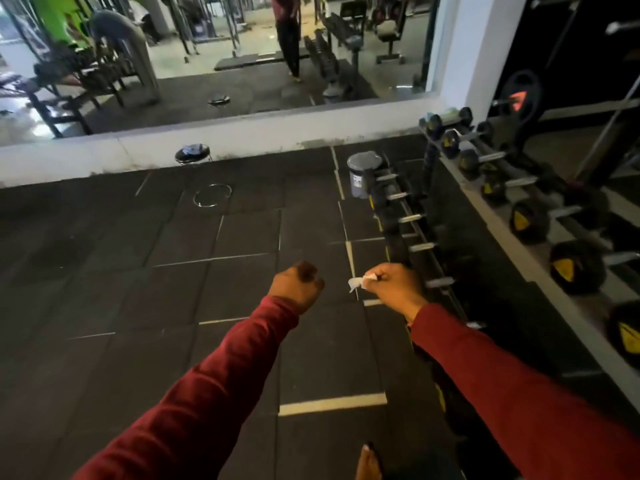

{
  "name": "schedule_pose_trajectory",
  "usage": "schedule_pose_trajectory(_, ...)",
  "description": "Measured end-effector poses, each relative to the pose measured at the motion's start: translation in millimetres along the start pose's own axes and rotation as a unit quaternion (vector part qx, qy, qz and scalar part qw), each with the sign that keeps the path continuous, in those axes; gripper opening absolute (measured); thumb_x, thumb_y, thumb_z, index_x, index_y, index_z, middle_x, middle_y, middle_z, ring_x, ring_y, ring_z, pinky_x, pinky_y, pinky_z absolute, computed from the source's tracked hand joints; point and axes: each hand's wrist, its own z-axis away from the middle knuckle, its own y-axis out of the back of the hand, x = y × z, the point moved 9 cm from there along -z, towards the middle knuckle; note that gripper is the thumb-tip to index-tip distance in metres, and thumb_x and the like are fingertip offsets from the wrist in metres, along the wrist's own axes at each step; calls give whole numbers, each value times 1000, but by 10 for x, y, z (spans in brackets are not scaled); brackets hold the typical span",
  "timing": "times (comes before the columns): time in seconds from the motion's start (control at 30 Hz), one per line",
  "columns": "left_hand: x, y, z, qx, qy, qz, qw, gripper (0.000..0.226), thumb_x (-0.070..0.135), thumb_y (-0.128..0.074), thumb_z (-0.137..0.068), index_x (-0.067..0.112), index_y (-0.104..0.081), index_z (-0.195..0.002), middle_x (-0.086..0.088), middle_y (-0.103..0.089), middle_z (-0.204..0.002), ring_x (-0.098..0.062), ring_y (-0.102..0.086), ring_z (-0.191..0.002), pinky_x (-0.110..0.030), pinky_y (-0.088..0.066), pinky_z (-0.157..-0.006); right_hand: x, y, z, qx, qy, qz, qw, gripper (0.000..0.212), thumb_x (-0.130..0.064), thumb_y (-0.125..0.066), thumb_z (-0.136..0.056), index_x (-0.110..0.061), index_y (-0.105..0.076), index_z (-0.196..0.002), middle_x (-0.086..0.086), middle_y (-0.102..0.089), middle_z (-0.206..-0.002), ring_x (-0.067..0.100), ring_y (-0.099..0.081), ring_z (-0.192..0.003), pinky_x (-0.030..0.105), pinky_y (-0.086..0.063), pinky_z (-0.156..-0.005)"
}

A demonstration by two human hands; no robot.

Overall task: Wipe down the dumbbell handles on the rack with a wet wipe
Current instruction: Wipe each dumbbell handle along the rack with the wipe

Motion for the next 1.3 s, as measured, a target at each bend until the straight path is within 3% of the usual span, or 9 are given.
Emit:
schedule_pose_trajectory(0.2,185,340,-1452,-12,8,-1,1000,37,31,-62,-90,18,-63,-125,-4,-67,-124,-23,-61,-115,-25,-43,-96,-625,18,-1523,-5,10,5,1000,3,-16,-72,-85,-19,-74,-86,1,-70,-82,16,-64,-78,21,-47,-61)
schedule_pose_trajectory(0.27,217,422,-1923,-9,2,11,1000,39,30,-63,-89,17,-63,-125,-5,-67,-123,-23,-61,-114,-27,-46,-98,-746,15,-2010,-2,10,10,1000,5,-19,-74,-84,-24,-73,-82,0,-72,-84,18,-66,-81,27,-55,-70)
schedule_pose_trajectory(0.33,210,475,-2424,-11,3,28,1000,39,29,-65,-88,15,-63,-125,-5,-67,-122,-22,-62,-113,-25,-46,-97,-835,-8,-2520,0,6,16,1000,7,-20,-75,-83,-25,-73,-79,1,-73,-86,20,-68,-85,35,-57,-79)
schedule_pose_trajectory(0.63,237,751,-4993,-40,-23,27,999,40,30,-64,-90,16,-62,-127,-4,-66,-123,-20,-61,-114,-17,-39,-89,-1304,-138,-4871,35,-3,19,999,7,-20,-69,-89,-18,-74,-94,3,-71,-89,18,-66,-87,34,-55,-78)
schedule_pose_trajectory(0.73,385,869,-5779,-62,-38,3,997,41,31,-63,-90,17,-61,-128,-4,-65,-125,-20,-60,-116,-18,-40,-92,-1429,-95,-5511,55,-27,17,998,11,-22,-67,-90,-15,-75,-91,8,-72,-89,23,-67,-87,41,-56,-85)
schedule_pose_trajectory(0.87,585,894,-6730,-85,-52,-11,995,39,31,-61,-90,15,-63,-125,-9,-65,-125,-26,-59,-117,-28,-46,-98,-1332,-43,-6368,72,-58,5,996,12,-23,-68,-88,-15,-76,-92,6,-73,-91,23,-67,-91,44,-55,-89)
schedule_pose_trajectory(1.07,885,481,-8239,-127,-62,3,990,26,27,-62,-91,15,-68,-113,-2,-67,-105,-19,-64,-102,-24,-46,-82,-896,160,-7801,104,-106,14,989,18,-27,-69,-85,-18,-77,-99,2,-74,-96,19,-67,-93,33,-53,-86)
schedule_pose_trajectory(1.3,1393,-425,-9957,-221,-78,-54,971,19,26,-56,-94,18,-66,-107,-3,-68,-105,-14,-60,-89,-24,-45,-75,-71,392,-9230,158,-214,-115,957,17,-16,-65,-86,-20,-76,-99,0,-74,-97,17,-68,-91,33,-56,-84)
